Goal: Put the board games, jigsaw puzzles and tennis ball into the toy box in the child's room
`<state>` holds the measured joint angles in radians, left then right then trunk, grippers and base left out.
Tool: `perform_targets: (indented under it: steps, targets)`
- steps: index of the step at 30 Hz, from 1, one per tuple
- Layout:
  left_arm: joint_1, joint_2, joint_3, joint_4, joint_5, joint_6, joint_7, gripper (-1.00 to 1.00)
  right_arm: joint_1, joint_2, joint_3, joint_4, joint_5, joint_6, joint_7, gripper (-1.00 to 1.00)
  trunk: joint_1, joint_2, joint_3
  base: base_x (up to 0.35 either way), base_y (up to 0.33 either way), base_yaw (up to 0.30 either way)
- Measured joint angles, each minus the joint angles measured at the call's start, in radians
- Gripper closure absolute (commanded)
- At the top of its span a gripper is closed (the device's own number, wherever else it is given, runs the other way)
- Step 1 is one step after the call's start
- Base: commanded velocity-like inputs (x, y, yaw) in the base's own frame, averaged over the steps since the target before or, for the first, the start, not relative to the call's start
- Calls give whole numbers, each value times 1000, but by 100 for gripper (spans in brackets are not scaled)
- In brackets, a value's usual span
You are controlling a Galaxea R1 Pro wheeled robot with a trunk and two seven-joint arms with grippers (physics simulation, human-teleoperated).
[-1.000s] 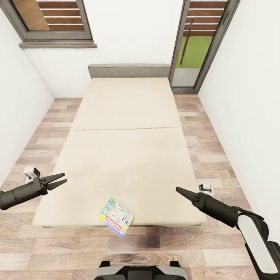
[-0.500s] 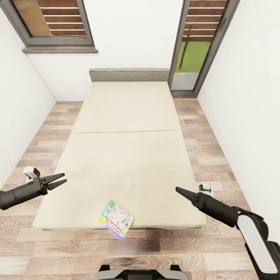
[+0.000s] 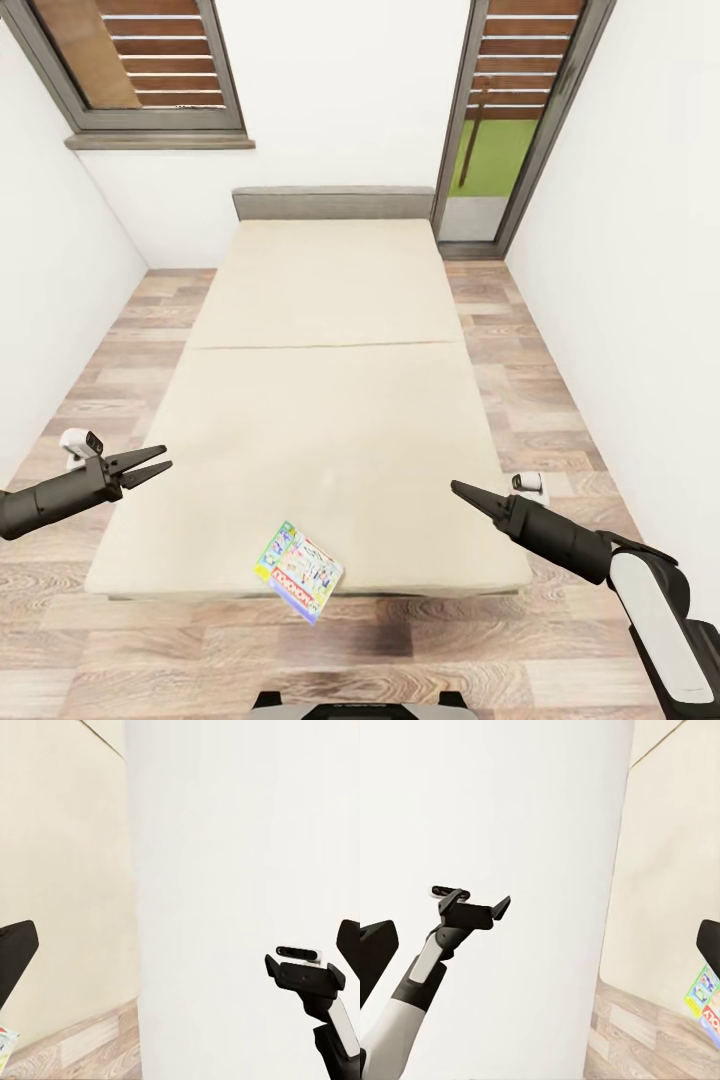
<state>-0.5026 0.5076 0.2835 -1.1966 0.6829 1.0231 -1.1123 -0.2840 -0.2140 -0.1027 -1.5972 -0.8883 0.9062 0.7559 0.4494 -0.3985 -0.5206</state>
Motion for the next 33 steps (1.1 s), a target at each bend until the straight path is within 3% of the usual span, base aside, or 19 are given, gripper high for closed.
perform_targets:
  steps: [33]
  targets:
    - [0, 0, 0, 0, 0, 0, 1, -100, 1, -1, -1, 0, 0, 0, 0, -100, 0, 0, 54, 0, 0, 0]
